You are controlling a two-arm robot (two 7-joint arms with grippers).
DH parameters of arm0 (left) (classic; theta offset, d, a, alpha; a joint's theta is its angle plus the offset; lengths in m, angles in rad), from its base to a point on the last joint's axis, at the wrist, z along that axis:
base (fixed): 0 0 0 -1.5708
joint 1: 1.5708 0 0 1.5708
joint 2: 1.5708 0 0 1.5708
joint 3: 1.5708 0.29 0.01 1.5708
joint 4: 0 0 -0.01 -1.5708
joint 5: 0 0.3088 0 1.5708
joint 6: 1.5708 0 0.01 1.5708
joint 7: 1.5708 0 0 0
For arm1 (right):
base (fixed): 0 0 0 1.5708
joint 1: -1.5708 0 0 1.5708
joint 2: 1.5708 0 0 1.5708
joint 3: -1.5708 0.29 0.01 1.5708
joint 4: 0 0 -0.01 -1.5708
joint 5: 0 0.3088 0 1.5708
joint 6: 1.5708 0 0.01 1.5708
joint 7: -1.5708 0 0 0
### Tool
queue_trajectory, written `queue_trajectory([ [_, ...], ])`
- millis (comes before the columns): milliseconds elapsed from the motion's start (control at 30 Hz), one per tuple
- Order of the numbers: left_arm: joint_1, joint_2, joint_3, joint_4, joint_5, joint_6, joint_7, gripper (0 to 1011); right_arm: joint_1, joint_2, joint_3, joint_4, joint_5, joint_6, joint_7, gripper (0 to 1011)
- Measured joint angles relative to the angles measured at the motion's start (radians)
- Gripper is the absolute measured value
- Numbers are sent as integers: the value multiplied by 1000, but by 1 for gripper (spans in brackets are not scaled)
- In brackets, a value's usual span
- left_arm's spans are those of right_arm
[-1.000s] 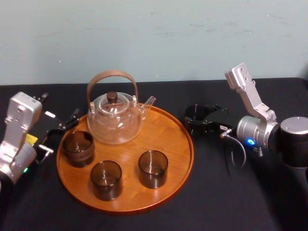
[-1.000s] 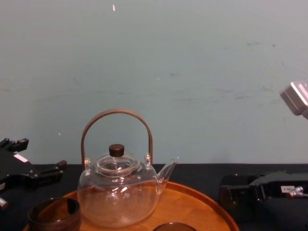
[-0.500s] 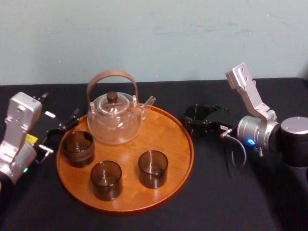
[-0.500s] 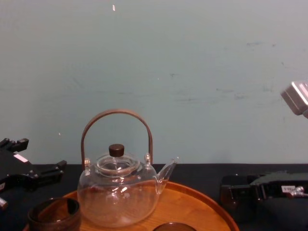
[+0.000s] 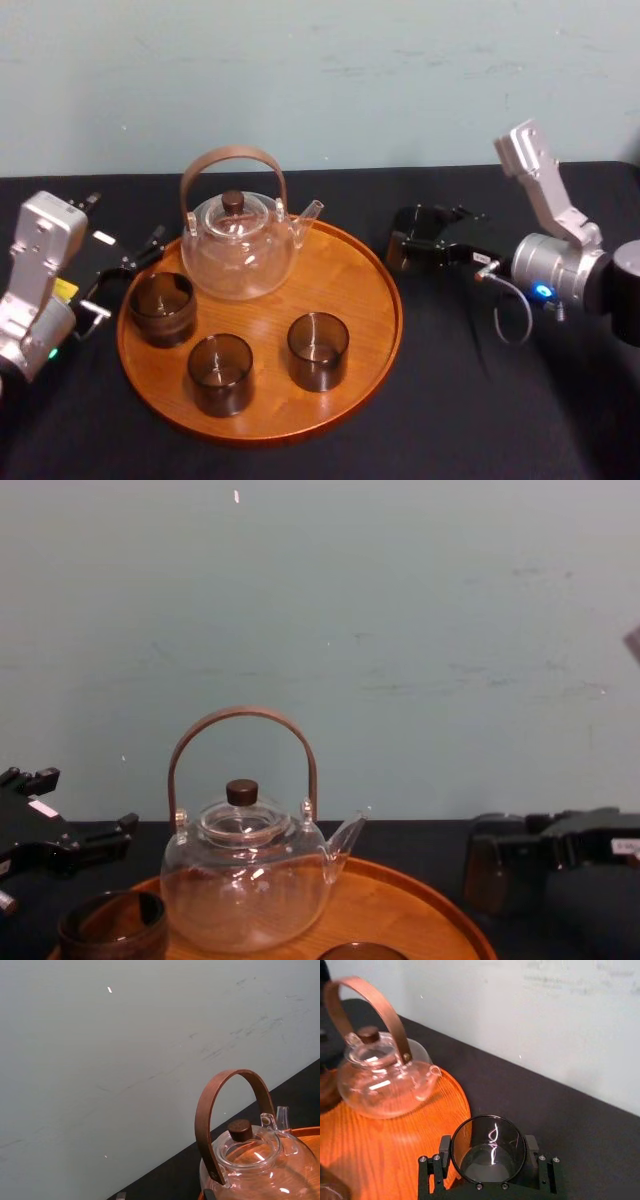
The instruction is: Pick up the glass from the table and place it on the tray.
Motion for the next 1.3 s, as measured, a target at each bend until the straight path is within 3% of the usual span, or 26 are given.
queue_trajectory([
  [267, 0, 0, 0, 0, 0, 0, 0, 1001, -27, 45, 8, -94, 29, -5, 25, 902],
  [500, 0, 0, 0, 0, 0, 0, 0, 1001, -20, 64, -19, -134, 42, -17, 53, 902],
  [1300, 0, 0, 0, 0, 0, 0, 0, 1001, 58, 28, -156, -66, 38, -51, 130, 902],
])
